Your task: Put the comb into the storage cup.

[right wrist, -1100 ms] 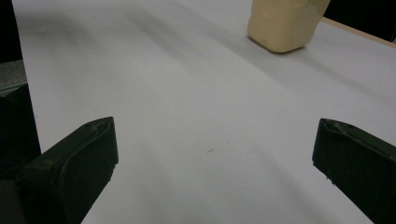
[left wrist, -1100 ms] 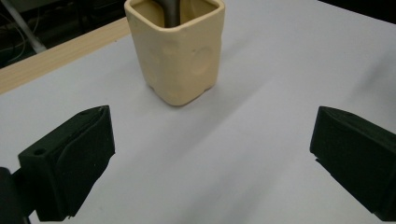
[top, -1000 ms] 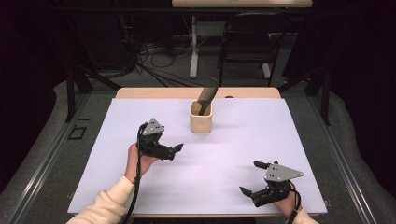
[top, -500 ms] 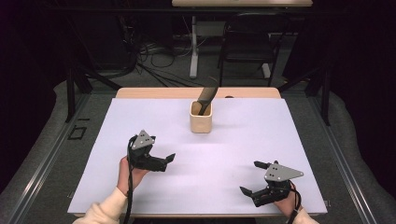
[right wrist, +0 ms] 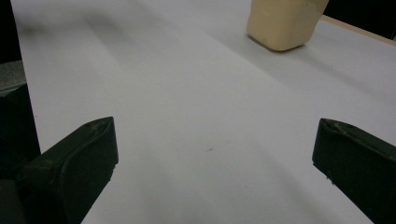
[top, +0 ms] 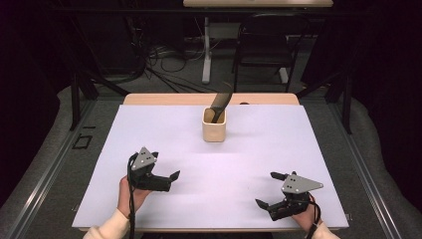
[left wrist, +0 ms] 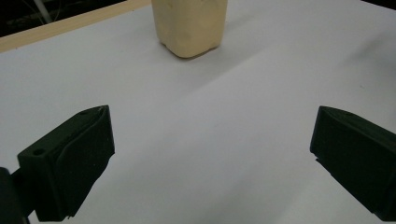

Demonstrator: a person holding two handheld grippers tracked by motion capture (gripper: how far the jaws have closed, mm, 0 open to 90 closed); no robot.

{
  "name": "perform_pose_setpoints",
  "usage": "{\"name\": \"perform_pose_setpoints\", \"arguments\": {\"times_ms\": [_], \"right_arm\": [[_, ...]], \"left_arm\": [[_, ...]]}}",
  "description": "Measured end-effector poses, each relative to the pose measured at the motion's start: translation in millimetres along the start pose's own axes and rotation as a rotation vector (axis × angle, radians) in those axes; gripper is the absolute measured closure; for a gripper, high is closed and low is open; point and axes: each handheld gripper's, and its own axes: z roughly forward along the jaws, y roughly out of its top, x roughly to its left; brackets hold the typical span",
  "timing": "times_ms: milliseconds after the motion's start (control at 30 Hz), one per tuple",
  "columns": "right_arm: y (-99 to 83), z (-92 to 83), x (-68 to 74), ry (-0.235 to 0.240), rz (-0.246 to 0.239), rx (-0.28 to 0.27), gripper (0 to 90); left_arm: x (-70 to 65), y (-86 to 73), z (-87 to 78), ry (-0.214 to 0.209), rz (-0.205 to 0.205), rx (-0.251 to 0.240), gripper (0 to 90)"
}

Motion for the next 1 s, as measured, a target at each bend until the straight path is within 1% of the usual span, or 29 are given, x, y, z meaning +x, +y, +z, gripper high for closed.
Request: {"name": "perform_pose_setpoints", "arguments": {"times_ms": [367,633,700,800,900,1000], "right_arm": [[-0.2,0.6,0.3,0.001,0.004,0.0,0.0],[-0.1,0.7,0.3,0.001,0.004,0.0,0.0],[-0.2,0.8,0.3,0.0,0.005,0.001,0.0],[-0.3,0.7,0.2,0.0,0.006,0.001,0.0],[-0.2,0.8,0.3,0.0,0.005,0.002,0.0],[-0.2,0.7,0.3,0.0,0.006,0.002,0.0]], "left_arm": [[-2.8,-17.1,-16.8,0.033,0.004,0.0,0.0],[-3.1,-29.2,-25.8,0.04,0.006,0.002,0.0],[-3.2,-31.9,-27.0,0.043,0.022,0.01,0.0],[-3.7,-37.3,-28.2,0.047,0.036,0.018,0.0],[-3.8,-40.8,-30.6,0.055,0.039,0.019,0.0],[-4.3,-43.3,-33.6,0.065,0.036,0.008,0.0]]}}
